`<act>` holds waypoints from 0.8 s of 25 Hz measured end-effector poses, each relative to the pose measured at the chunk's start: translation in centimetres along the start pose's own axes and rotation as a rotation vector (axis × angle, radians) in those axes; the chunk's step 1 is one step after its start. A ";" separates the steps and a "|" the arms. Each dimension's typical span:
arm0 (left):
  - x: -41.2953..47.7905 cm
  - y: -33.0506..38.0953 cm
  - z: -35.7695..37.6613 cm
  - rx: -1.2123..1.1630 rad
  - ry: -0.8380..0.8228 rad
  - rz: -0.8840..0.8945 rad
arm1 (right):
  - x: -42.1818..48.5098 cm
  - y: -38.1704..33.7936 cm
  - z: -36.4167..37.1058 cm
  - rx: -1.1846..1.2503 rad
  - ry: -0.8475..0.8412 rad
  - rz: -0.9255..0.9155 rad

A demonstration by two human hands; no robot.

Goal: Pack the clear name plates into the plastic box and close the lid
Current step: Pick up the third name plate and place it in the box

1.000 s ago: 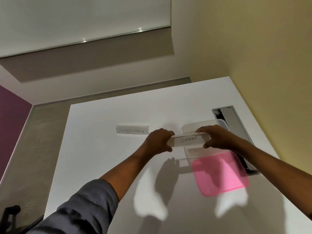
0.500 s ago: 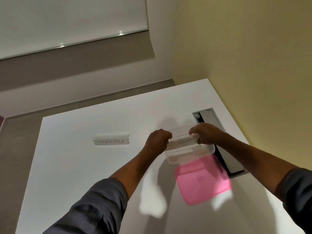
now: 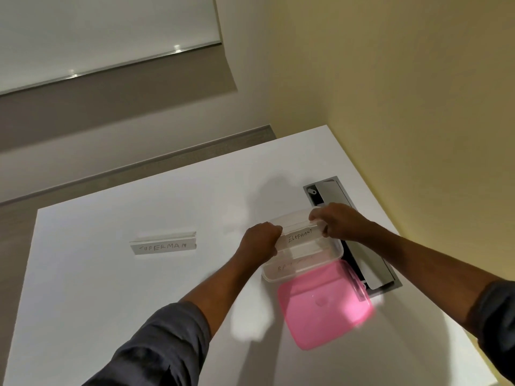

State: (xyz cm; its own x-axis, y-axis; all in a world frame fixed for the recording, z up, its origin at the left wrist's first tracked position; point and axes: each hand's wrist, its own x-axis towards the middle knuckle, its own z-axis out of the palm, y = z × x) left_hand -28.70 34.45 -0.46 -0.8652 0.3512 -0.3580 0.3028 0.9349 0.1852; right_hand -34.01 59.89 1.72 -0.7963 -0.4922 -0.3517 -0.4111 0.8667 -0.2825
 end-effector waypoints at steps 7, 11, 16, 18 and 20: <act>1.0 -0.3 2.5 -0.041 0.043 -0.039 | 1.7 -0.6 1.7 -0.351 0.036 -0.052; 1.4 -0.4 3.4 -0.081 0.045 -0.035 | 2.8 -1.5 3.5 -0.571 -0.020 -0.109; 2.0 -0.6 4.2 -0.045 0.041 -0.056 | 3.9 -1.8 5.1 -0.644 -0.036 -0.155; 2.2 -0.4 4.4 -0.020 0.023 -0.061 | 4.0 -1.8 5.6 -0.636 -0.035 -0.132; 2.5 -0.2 4.6 -0.001 0.000 -0.063 | 4.0 -1.7 6.0 -0.620 -0.036 -0.105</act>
State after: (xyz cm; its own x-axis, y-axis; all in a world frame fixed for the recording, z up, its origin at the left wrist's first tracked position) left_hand -29.07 35.35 -5.60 -0.8828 0.2914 -0.3686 0.2473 0.9552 0.1627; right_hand -33.82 55.94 -4.57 -0.7266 -0.5701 -0.3835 -0.6757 0.6939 0.2488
